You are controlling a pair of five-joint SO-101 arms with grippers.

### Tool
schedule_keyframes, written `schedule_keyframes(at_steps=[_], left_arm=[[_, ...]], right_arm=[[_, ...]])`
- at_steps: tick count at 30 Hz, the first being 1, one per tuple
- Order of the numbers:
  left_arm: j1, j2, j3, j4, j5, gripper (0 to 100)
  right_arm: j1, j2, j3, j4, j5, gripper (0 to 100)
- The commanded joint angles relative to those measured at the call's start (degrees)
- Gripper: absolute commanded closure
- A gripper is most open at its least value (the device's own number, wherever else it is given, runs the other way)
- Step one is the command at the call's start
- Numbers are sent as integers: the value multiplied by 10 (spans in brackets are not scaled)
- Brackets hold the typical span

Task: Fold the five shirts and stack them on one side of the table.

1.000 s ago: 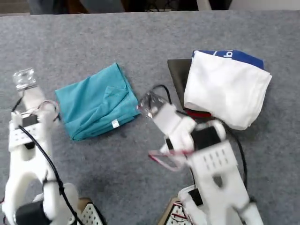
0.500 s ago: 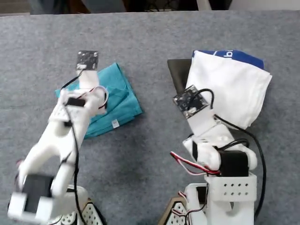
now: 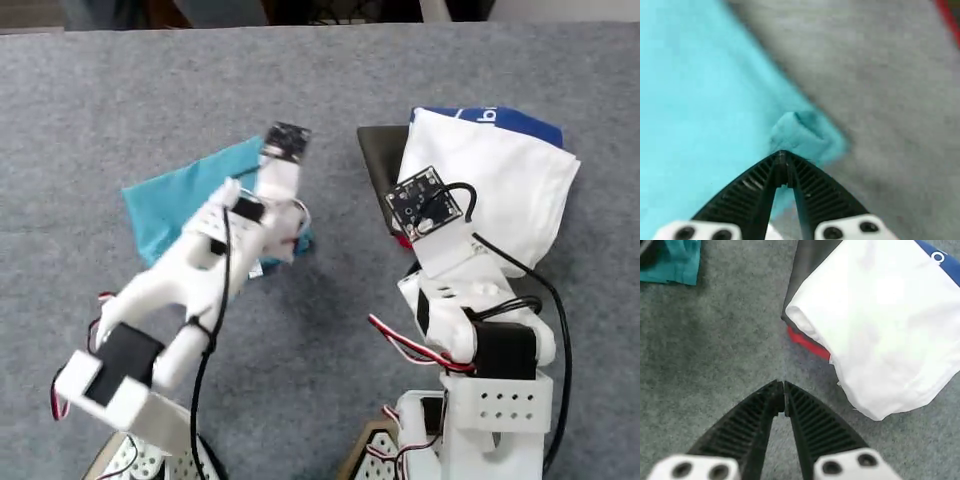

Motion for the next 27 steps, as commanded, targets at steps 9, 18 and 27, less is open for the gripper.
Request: schedule_keyframes(at_steps=[9,18,27], left_arm=[[-62,-246,122,40,-56,973],[-327,-451,301,-69,-41,972],[-389,-239,303,-215,-5,972]], right_arm=[[18,59,-35,-54,-95,981],[-130,307,-226,-55,-190,852],[-251,529,-324,-108,-258,828]])
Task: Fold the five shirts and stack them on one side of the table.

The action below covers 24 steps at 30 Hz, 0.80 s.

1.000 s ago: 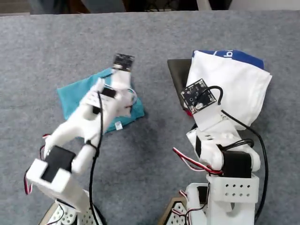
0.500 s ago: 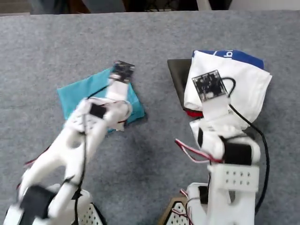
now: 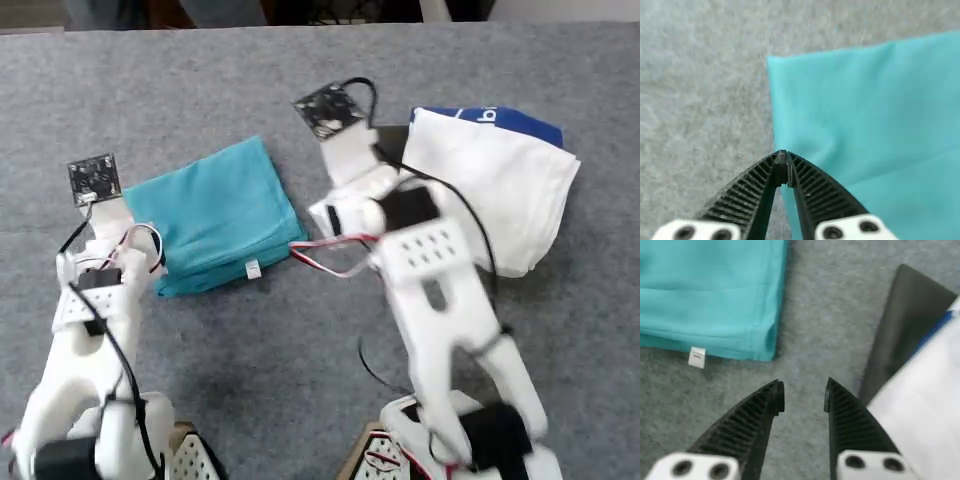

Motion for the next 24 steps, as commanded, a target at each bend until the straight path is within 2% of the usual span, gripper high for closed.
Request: schedule_keyframes(at_steps=[1,4,10,18,24], left_arm=[[-33,66,-81,23,1,972],[-63,113,-155,89,-4,972],[-108,166,-204,81,0,972],[-145,167,-204,61,43,972],[-157,171,-204,45,57,972]], right_arm=[[-36,82,-73,-3,-82,803],[-61,155,-135,15,-200,703],[-107,290,-239,25,-383,547],[-124,478,-385,25,-535,527],[-131,579,-469,33,-576,528]])
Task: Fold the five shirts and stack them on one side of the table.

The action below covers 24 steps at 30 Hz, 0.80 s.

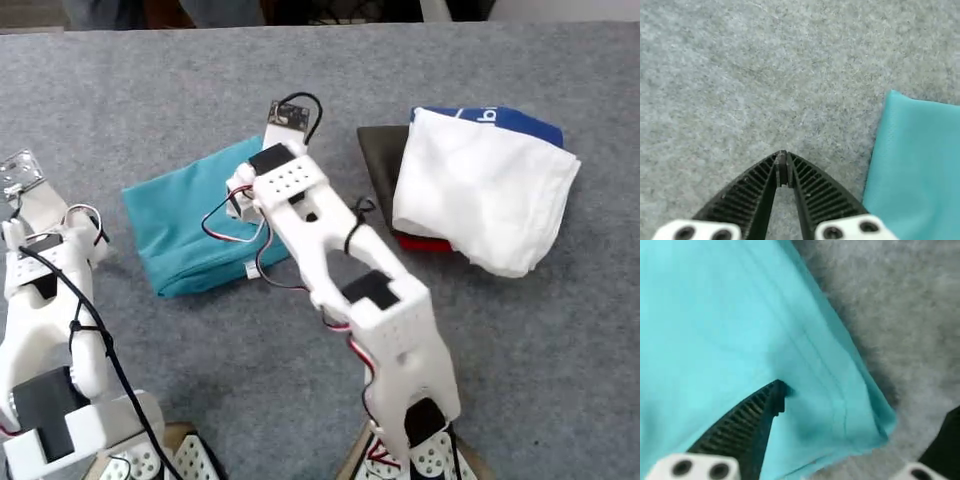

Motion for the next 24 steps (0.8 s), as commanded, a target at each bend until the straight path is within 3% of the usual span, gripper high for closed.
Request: schedule_keyframes(at_steps=[1,8,16,24], left_arm=[[-7,0,-31,-21,10,972],[-19,0,-36,-22,25,972],[-19,0,-36,-22,25,971],[-20,1,-36,-22,25,971]], right_arm=[[-17,20,-68,24,-29,528],[-32,72,-124,51,-68,534],[-30,116,-135,55,-81,832],[-29,113,-137,98,-56,930]])
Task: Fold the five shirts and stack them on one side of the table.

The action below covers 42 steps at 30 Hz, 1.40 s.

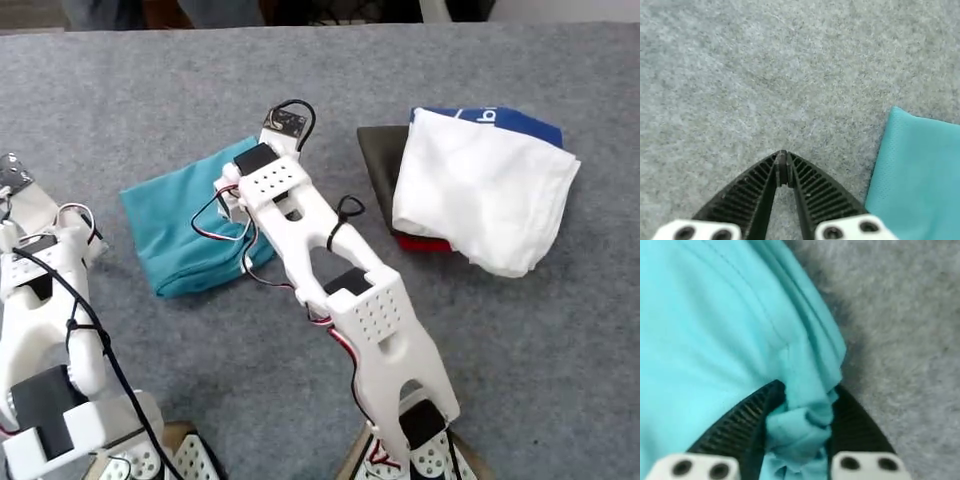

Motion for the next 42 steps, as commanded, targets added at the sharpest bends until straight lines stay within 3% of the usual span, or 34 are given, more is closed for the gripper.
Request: schedule_keyframes(at_steps=[1,9,24,35,42], left_arm=[[-5,-3,-33,-8,4,971],[-44,-3,-43,-8,41,971],[-59,-3,-44,-9,52,971],[-57,-3,-43,-9,52,971],[-57,-3,-43,-9,52,971]], right_arm=[[-10,7,0,30,7,939],[-2,6,-29,55,62,985],[116,7,-343,230,236,985],[274,-49,-392,232,378,985],[404,-156,-320,232,409,985]])
